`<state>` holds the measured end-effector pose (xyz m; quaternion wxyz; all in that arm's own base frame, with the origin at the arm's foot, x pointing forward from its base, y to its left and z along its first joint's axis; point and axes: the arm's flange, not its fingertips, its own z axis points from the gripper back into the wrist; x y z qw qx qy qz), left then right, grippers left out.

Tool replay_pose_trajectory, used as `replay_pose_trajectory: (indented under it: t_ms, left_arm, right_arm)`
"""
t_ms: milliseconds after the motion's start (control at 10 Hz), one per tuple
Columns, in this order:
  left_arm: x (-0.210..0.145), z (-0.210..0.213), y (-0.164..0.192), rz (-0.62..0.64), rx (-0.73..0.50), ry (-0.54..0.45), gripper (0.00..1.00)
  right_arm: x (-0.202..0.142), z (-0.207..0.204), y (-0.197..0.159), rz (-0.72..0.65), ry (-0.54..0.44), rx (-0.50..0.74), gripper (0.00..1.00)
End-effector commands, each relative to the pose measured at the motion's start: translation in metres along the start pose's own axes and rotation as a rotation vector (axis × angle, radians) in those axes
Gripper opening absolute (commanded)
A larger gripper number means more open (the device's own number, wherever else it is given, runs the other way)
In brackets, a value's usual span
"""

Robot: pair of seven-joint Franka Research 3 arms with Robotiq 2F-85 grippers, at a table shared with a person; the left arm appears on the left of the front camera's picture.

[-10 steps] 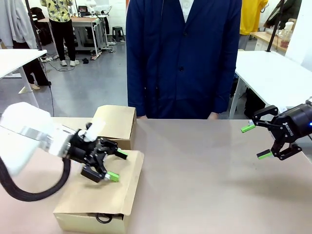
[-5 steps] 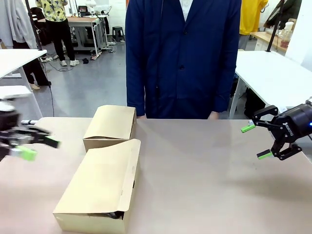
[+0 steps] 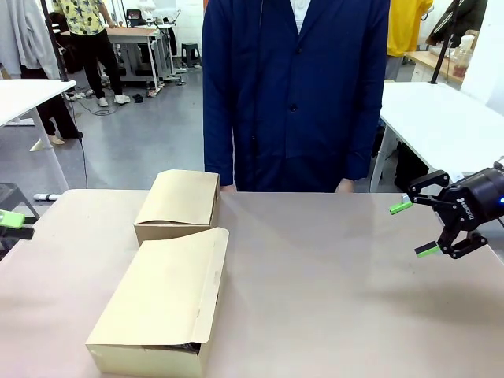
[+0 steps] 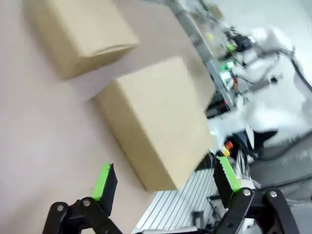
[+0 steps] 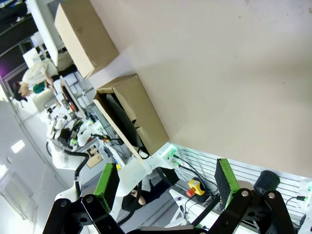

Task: Place items inside the box.
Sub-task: Close the lid of the Mailer Box closest to the robot.

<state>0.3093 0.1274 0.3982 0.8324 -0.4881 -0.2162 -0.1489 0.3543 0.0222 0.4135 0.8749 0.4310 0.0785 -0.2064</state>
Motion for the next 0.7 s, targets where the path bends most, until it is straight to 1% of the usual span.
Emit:
replay_pose_trajectory:
  t_ms: [0, 600]
  left_arm:
    - [-0.0005, 0.0020, -0.0236, -0.157, -0.074, 0.015, 1.00]
    - [-0.0005, 0.0020, -0.0236, -0.157, -0.074, 0.015, 1.00]
  right_arm:
    - [-0.0002, -0.0004, 0.0010, 0.019, 0.000, 0.023, 1.00]
    - [-0.0002, -0.0004, 0.0010, 0.019, 0.000, 0.023, 1.00]
